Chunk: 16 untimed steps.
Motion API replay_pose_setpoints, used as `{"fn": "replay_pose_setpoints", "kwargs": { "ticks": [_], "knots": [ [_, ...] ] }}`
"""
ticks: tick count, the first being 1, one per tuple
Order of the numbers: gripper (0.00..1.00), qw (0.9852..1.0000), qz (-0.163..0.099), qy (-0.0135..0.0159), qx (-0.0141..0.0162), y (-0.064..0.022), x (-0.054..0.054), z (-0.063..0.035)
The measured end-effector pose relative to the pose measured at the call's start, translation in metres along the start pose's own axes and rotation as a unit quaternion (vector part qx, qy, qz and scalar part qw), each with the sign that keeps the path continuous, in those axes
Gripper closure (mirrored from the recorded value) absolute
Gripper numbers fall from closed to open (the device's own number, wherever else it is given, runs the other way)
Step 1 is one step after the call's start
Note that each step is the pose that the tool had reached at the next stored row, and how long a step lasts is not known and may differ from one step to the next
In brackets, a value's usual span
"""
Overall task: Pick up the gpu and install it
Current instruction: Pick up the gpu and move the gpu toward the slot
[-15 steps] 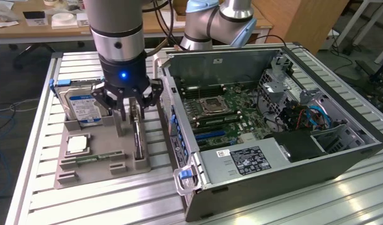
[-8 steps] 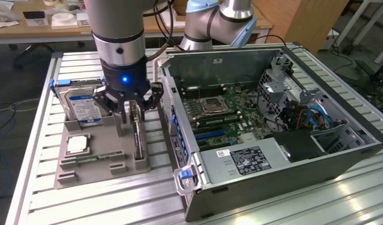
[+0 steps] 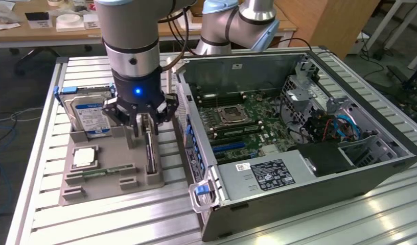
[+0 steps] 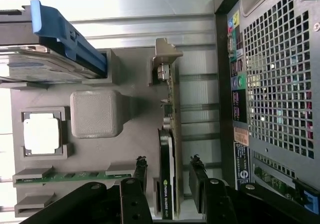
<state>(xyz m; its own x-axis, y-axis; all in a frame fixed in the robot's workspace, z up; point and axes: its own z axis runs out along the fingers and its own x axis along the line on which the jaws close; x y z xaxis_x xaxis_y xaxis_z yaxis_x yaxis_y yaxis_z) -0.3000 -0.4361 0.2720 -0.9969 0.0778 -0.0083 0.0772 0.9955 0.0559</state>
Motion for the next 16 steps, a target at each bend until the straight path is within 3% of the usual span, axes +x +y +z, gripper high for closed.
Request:
{"fn": "replay_pose_setpoints", "kwargs": {
  "ticks": [9,16],
  "knots": [
    [0.53,1.0000,0.000,0.0005,0.0000,-0.0005,0.0000,0.0095],
    [0.53,1.0000,0.000,0.0005,0.0000,-0.0006,0.0000,0.0107]
  ]
}}
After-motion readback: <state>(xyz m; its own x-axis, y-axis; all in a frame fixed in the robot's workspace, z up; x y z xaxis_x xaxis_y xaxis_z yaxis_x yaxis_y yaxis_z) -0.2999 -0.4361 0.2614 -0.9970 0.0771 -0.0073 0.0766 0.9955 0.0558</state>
